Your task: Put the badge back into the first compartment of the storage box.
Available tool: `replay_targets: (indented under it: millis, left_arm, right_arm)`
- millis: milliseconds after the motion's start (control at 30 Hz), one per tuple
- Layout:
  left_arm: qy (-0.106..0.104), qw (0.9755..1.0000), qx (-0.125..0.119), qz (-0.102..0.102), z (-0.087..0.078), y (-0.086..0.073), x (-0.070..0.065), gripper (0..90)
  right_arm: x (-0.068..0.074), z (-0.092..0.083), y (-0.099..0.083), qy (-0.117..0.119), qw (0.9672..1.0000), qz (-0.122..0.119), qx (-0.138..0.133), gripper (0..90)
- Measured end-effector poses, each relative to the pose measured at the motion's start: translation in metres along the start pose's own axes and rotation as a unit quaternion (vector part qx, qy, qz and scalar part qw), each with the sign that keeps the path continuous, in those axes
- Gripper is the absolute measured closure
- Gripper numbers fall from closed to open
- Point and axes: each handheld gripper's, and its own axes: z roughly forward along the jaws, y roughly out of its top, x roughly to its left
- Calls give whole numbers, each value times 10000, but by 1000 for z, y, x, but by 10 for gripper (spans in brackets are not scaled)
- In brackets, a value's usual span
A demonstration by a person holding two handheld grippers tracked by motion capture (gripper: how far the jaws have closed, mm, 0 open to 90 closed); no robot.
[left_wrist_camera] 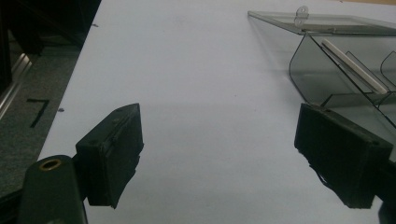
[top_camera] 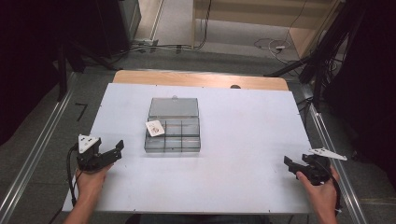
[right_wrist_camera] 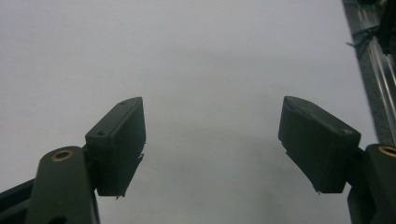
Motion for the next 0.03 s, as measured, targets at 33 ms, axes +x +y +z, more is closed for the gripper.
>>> replay_targets:
  millis: [33]
  left_arm:
    - [2,10000,3,6,0,0,0,156]
  right_arm:
    - [-3,0,-3,-35,10000,15,-2,217]
